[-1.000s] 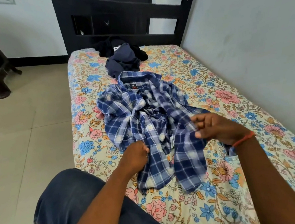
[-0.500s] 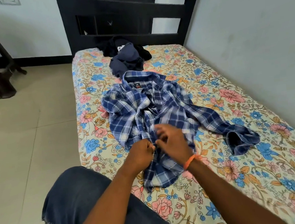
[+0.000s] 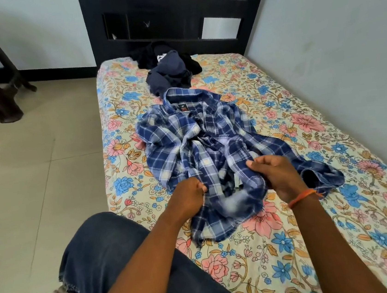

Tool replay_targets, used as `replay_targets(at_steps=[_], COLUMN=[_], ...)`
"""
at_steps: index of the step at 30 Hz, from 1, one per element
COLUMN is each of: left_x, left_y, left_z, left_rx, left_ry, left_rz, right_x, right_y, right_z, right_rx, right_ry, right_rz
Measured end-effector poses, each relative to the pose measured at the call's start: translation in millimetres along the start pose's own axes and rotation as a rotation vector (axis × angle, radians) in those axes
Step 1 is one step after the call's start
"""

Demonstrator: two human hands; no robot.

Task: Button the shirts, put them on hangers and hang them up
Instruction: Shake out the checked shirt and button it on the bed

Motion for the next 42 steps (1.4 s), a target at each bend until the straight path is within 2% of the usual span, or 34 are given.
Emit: replay_targets(at_steps=[3,6,8,11,16,19,23,27,30,35,38,42], left_x=[0,0,-1,-2,0,2,1,2,2,-1,-1,-2], left_y=[6,8,7,5,5,3,3,6,7,8,8,6], left_z=[4,7,6,5,5,3,1,2,3,2,2,1], left_rx=[0.029,0.029,0.015,0.006,0.026,0.028,0.025,0.045,0.047,0.038,0.019,0.007], left_ry=[-0.007,-0.014,-0.004,0.008,-0.010,-0.032,-0.045,-0.074,-0.063,0.017,0.050,0.077], left_rz=[0.019,0.039,0.076,0.106,0.075,0.063,0.101,0.161,0.174,0.155,0.176,0.206], right_x=[-1,8,17,34,59,68,76,83,92,98,97,100], right_y=[0,-2,-2,12,39,45,46,45,46,53,52,53], right_z=[3,8,10,13,14,20,25,22,25,31,32,30], right_rx=[0.088,0.159,0.136,0.098,0.125,0.108,-0.007,-0.111,-0.153,-0.132,-0.122,0.016], right_ry=[-0.101,-0.171,-0.197,-0.262,-0.057,-0.057,-0.112,0.017,0.037,0.084,0.108,0.043], right_rz=[-0.024,-0.251,-0.334,-0.306,-0.222,-0.143,0.018,0.099,0.137,-0.058,-0.088,-0.290])
Point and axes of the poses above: each hand's wrist, its own z-axis away from the middle knuckle, its own x-axis out of the palm, y = z × x, the point moved 1 cm from there along -z, towards the middle knuckle, and after that the axes turned 1 degree about y, right-handed, at the moved point
